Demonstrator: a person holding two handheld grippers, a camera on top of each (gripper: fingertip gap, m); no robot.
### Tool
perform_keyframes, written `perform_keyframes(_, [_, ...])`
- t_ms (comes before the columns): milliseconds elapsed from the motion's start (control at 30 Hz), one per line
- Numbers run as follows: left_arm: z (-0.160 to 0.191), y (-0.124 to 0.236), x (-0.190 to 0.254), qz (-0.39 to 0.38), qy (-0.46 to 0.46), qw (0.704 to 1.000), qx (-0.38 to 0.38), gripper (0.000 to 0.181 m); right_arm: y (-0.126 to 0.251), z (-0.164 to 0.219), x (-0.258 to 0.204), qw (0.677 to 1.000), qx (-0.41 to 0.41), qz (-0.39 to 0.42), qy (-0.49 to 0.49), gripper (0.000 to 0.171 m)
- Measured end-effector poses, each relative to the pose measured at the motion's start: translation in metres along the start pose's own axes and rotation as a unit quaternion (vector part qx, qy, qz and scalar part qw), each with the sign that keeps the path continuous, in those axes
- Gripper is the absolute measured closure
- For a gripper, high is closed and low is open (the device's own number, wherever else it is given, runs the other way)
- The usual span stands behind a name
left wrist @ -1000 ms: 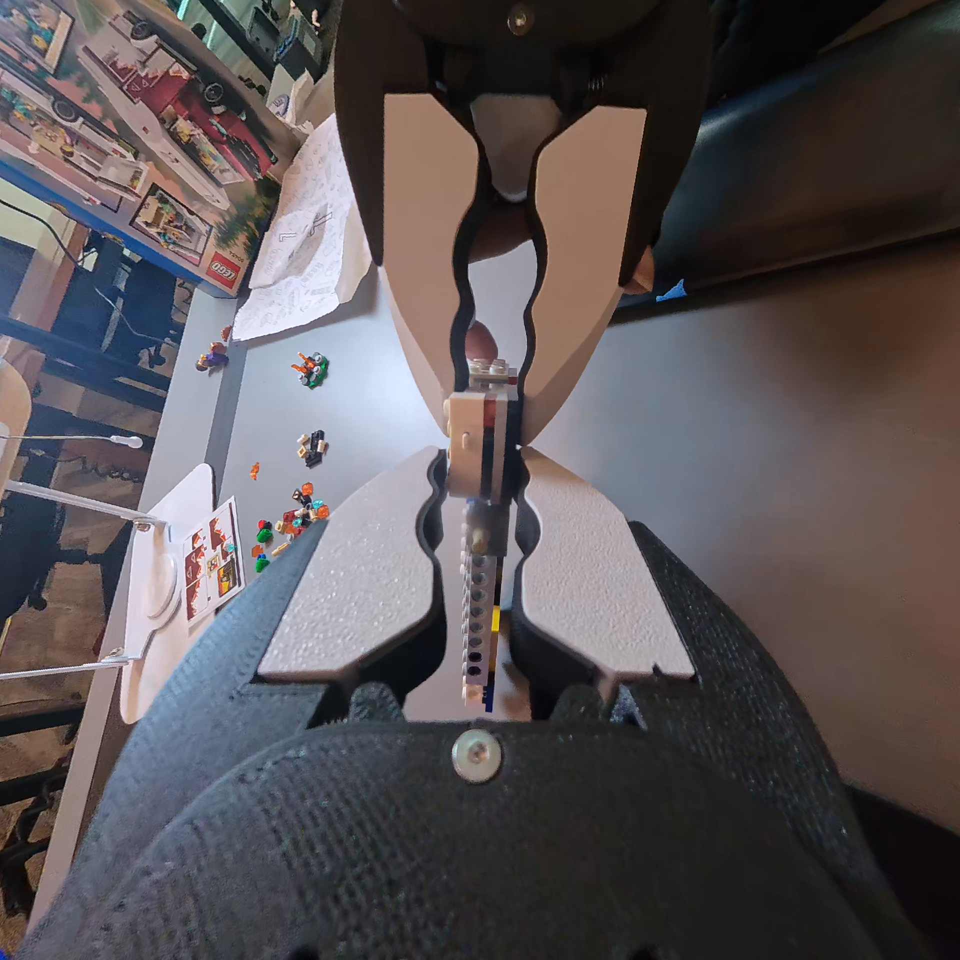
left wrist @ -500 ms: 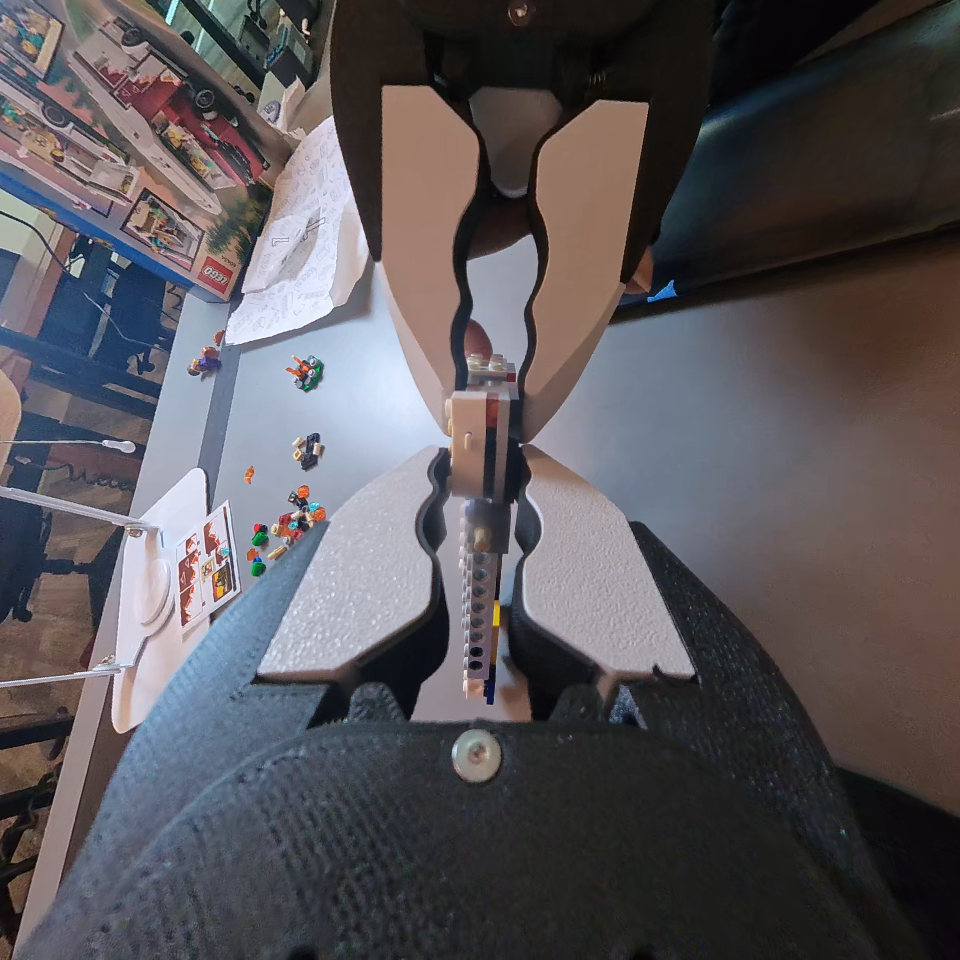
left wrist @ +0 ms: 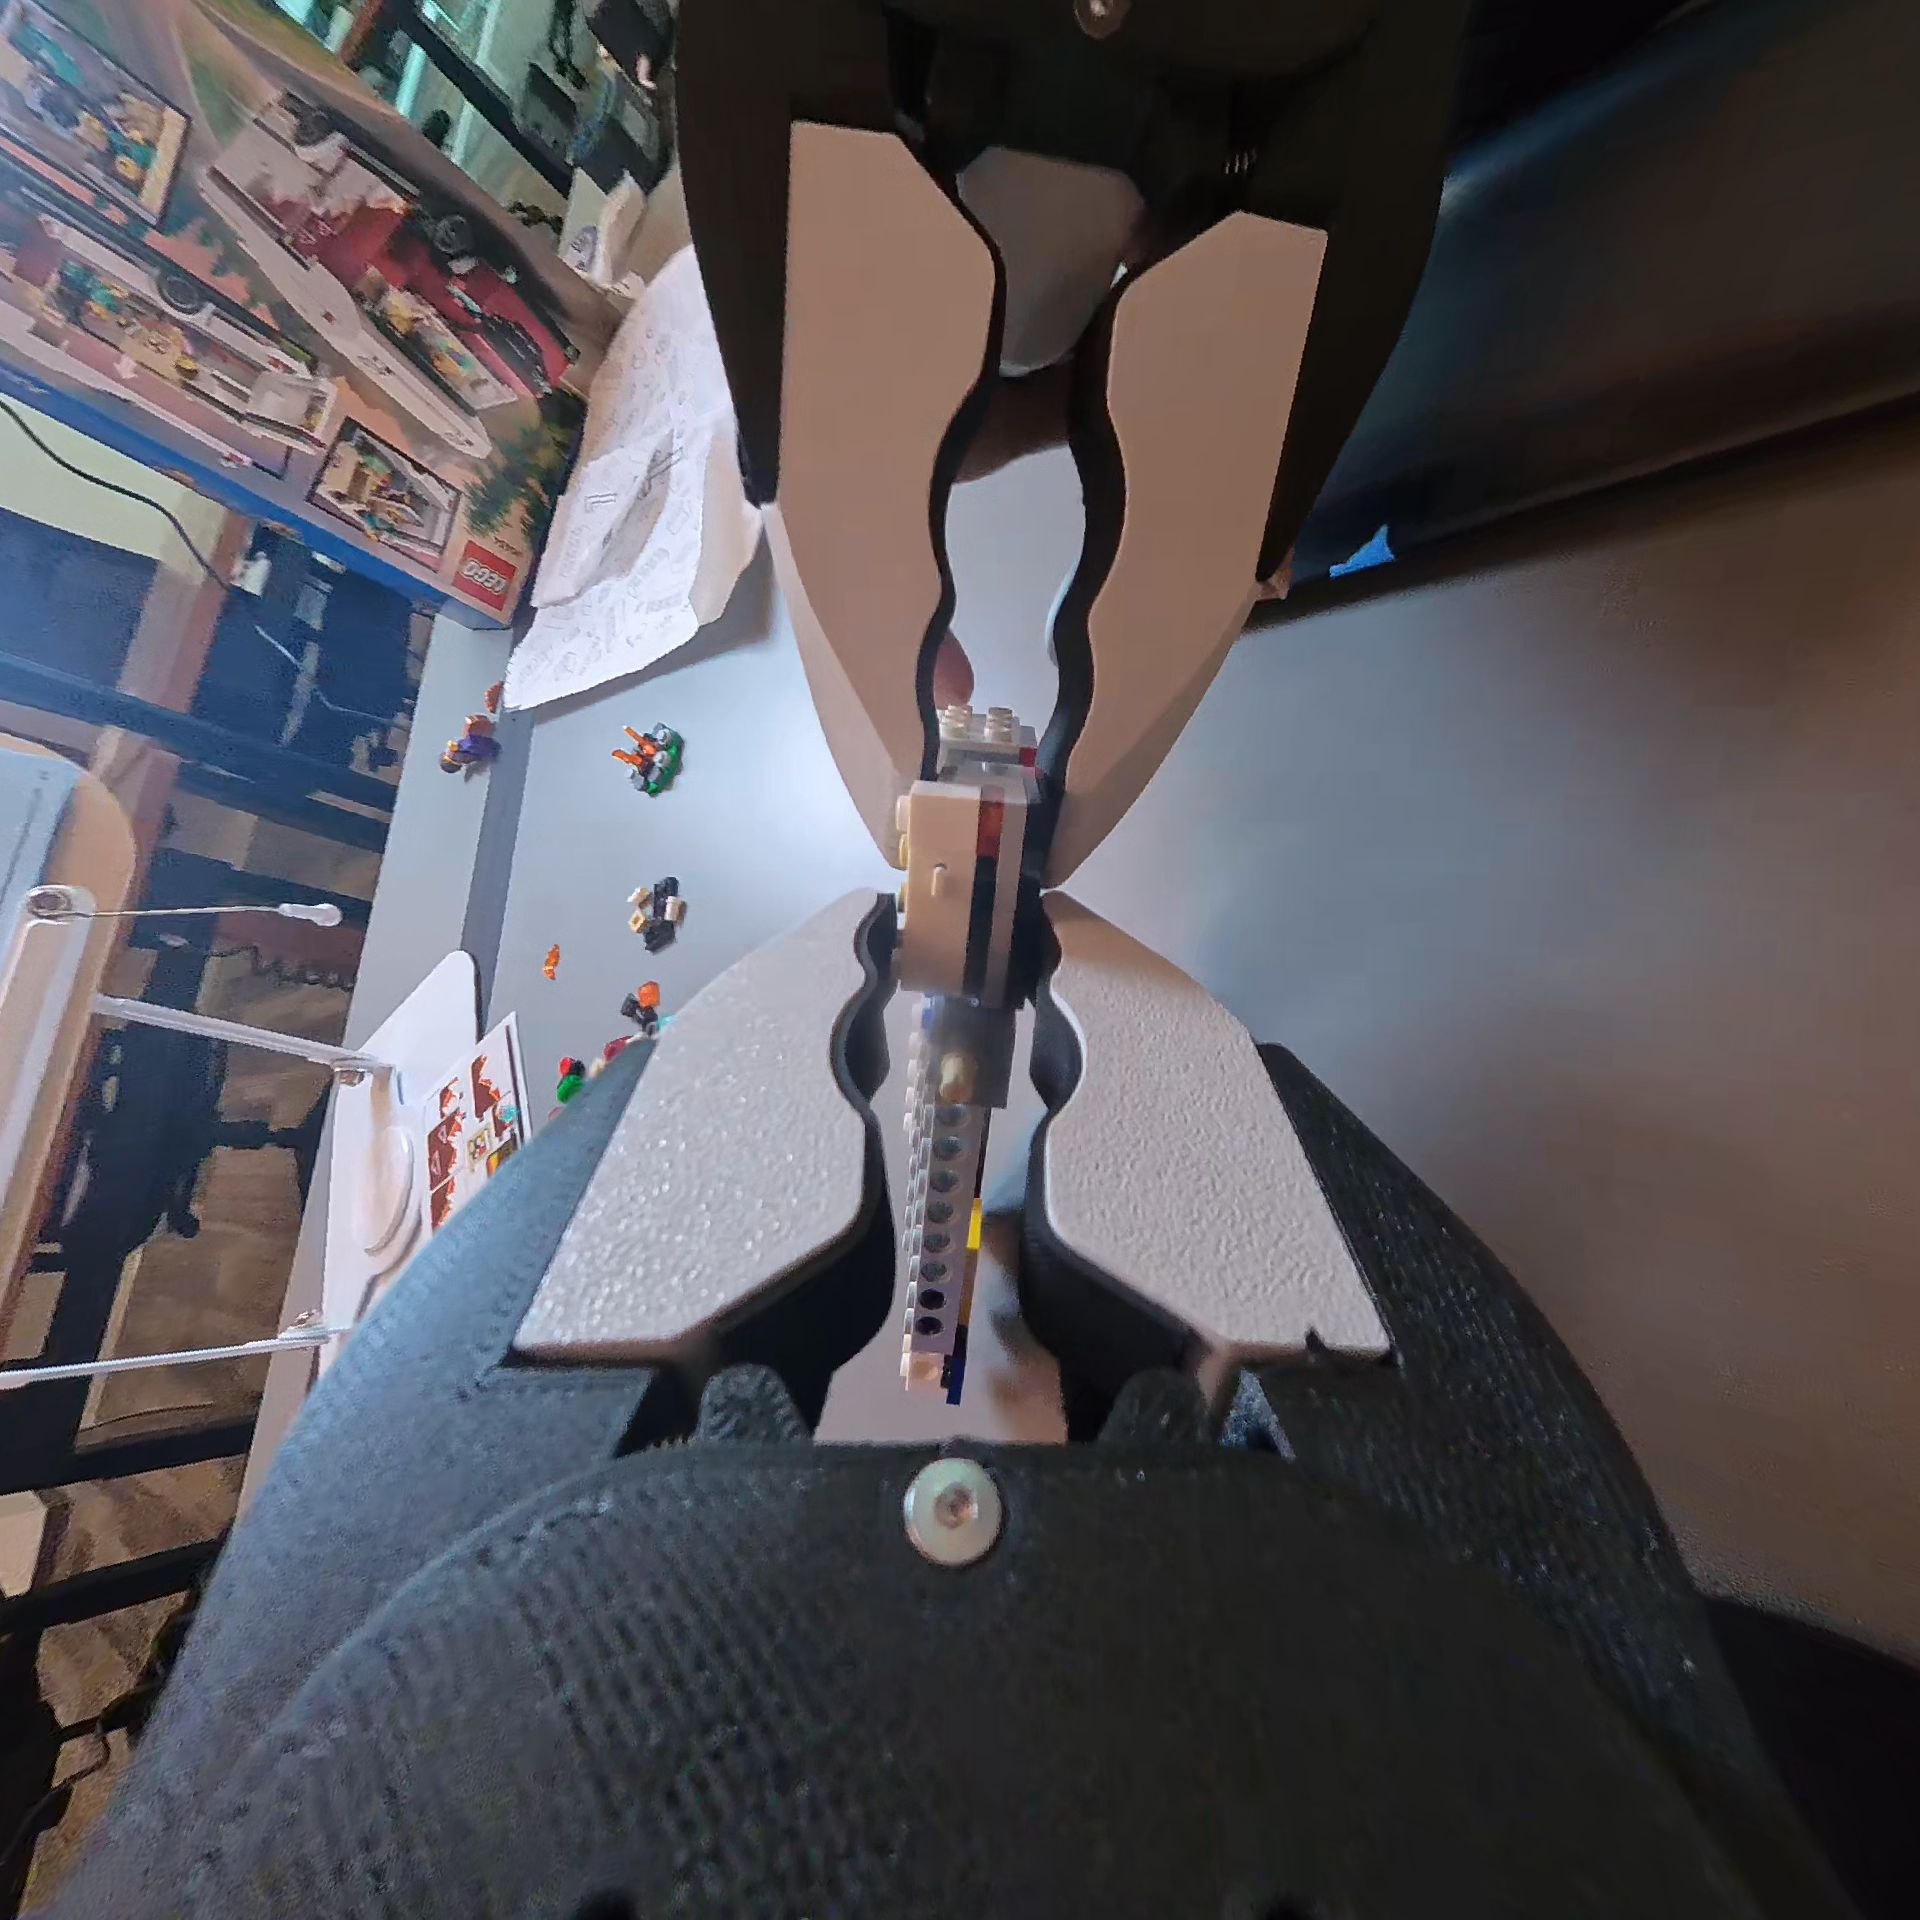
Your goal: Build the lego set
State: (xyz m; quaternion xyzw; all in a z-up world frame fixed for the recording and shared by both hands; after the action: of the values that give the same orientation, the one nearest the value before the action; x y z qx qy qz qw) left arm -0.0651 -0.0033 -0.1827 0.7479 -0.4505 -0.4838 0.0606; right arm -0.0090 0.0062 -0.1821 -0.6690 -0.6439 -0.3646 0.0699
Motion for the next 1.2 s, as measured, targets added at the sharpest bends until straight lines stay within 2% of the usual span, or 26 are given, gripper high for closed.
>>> perform_keyframes(167, [-0.002, 0.002, -0.006, -0.065, -0.004, 0.998, 0.024, 0.15, 0.005, 0.0, 0.005, 0.998, 0.052, 0.019, 0.003, 0.152])
perform_keyframes(267, [0.006, 0.002, -0.008, -0.075, -0.002, 0.997, 0.008, 0.144, 0.008, 0.0, 0.006, 0.995, 0.091, 0.0, -0.039, 0.152])
perform_keyframes(333, [0.01, 0.004, -0.01, -0.08, -0.003, 0.997, -0.002, 0.14, 0.011, 0.001, 0.012, 0.987, 0.124, -0.03, -0.1, 0.152])
perform_keyframes(533, [0.02, 0.03, -0.029, -0.114, 0.057, 0.992, -0.001, 0.137, 0.028, 0.012, 0.044, 0.916, 0.217, -0.122, -0.316, 0.152])
perform_keyframes(633, [0.027, 0.038, -0.03, -0.071, 0.147, 0.986, 0.045, 0.136, 0.027, 0.015, 0.046, 0.893, 0.228, -0.146, -0.358, 0.152])
perform_keyframes(833, [0.046, 0.029, -0.005, 0.06, 0.247, 0.964, 0.071, 0.126, 0.019, 0.02, 0.039, 0.89, 0.215, -0.16, -0.368, 0.152])
perform_keyframes(900, [0.051, 0.022, 0.0, 0.067, 0.246, 0.965, 0.065, 0.134, 0.019, 0.02, 0.039, 0.888, 0.217, -0.165, -0.37, 0.152])
perform_keyframes(967, [0.049, 0.017, 0.005, 0.081, 0.238, 0.966, 0.069, 0.152, 0.019, 0.02, 0.039, 0.888, 0.219, -0.166, -0.368, 0.152])
perform_keyframes(1067, [0.046, 0.019, 0.003, 0.071, 0.215, 0.972, 0.066, 0.158, 0.023, 0.018, 0.038, 0.898, 0.224, -0.164, -0.343, 0.152])
perform_keyframes(1200, [0.039, 0.026, -0.003, 0.029, 0.158, 0.986, 0.05, 0.16, 0.03, 0.011, 0.04, 0.927, 0.199, -0.143, -0.283, 0.151])
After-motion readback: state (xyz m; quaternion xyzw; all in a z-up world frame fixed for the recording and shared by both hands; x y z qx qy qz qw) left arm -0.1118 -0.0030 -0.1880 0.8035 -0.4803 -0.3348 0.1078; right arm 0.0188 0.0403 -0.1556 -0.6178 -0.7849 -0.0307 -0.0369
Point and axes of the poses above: each gripper's, where its closed fingertips meet, y back along the fingers, z out of its underside, x = y × z across the jaws, the point moved 4 cm from there along y, back along the fingers, and after that the axes turned 9 degrees about -y, right-handed, at the moved point
